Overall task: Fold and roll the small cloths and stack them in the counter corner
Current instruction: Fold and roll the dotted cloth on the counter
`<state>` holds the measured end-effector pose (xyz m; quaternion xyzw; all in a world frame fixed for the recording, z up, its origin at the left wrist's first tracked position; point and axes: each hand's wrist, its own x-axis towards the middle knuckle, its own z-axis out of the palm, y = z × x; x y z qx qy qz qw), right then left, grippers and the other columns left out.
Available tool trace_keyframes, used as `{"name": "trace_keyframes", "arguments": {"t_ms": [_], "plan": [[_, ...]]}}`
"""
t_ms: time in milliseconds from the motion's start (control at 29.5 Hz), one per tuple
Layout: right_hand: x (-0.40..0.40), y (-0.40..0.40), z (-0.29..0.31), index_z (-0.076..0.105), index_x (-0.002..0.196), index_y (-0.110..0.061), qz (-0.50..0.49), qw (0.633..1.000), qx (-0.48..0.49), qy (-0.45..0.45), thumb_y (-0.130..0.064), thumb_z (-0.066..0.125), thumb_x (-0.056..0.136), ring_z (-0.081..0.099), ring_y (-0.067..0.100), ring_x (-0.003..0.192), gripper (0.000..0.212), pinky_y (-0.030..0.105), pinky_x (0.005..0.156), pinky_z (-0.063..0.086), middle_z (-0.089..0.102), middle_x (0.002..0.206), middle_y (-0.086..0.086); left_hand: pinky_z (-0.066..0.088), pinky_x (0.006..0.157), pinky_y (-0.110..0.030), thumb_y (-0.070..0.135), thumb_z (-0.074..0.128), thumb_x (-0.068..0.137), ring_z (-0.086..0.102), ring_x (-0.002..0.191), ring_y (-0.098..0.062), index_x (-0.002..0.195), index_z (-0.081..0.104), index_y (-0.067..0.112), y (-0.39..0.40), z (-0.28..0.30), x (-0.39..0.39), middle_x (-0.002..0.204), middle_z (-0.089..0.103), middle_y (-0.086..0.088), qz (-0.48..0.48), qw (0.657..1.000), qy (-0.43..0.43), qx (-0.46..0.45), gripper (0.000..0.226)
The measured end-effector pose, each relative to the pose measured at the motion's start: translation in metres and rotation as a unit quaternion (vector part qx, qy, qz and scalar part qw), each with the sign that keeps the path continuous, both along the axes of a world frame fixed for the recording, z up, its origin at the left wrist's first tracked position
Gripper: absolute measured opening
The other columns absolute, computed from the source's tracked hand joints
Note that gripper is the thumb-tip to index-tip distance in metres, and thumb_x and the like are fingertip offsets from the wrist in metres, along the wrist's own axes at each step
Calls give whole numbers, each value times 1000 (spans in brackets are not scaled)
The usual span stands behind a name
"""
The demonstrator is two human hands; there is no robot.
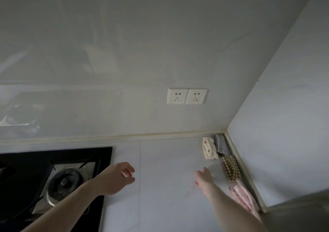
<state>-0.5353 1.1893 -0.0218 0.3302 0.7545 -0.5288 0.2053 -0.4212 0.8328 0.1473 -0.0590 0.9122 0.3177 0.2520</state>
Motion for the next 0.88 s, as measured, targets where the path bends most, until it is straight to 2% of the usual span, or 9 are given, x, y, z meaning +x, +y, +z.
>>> {"name": "trace_keyframes", "arguments": {"t_ms": [68,203,305,372,406,508,643,779,880], "plan": [[24,-20,-6,40,152,0,102,989,106,13,-14,65,87,44,34,142,70,37,116,36,44,154,22,54,89,-20,38,68,95,66,98,1,117,62,34,-11,-1,16,109,67,17,19,1000,-1,5,23],[73,-75,1,39,154,-8,254,954,160,12,-18,64,91,40,26,147,69,30,119,31,42,157,14,50,83,-10,40,69,92,67,94,1,111,66,34,-45,-4,60,104,72,13,63,998,-3,3,21],[107,-143,12,37,154,-7,328,934,140,29,-17,65,91,37,25,148,69,28,120,28,38,159,14,50,88,-12,59,64,77,66,96,2,96,63,44,-91,-7,118,105,72,13,91,996,-10,-19,24],[133,-191,25,37,154,-9,362,923,117,60,-16,65,91,38,24,147,69,28,120,28,36,160,11,52,86,-18,50,69,78,67,95,-2,92,66,41,-122,-6,159,100,73,13,149,989,-3,-13,17],[147,-216,34,37,154,-11,379,916,107,83,-16,64,92,38,22,146,68,28,120,29,36,160,9,50,82,-16,42,71,82,67,93,-2,93,66,40,-139,-4,180,98,72,14,171,985,5,-18,12],[192,-293,63,41,152,-16,428,887,77,154,-17,66,92,41,20,144,65,28,119,32,39,157,4,48,79,-13,35,71,88,63,92,3,109,66,39,-187,3,248,103,66,20,237,971,31,-24,22],[259,-388,96,46,147,-26,474,852,0,224,-21,68,91,46,12,136,61,34,115,41,44,144,-11,52,82,-18,27,71,91,64,95,0,109,63,38,-250,11,340,105,67,16,317,945,70,-41,23],[326,-469,120,49,140,-35,521,818,-69,235,-23,67,90,48,7,129,54,33,110,44,46,140,-16,50,85,-22,27,70,93,62,100,-1,114,63,37,-303,15,428,116,64,17,383,916,106,-57,25],[371,-518,133,49,138,-38,569,782,-102,234,-24,66,91,48,4,128,51,30,108,46,45,138,-20,51,83,-23,28,70,92,63,100,-1,116,63,38,-331,20,483,113,63,16,425,895,120,-58,26]]}}
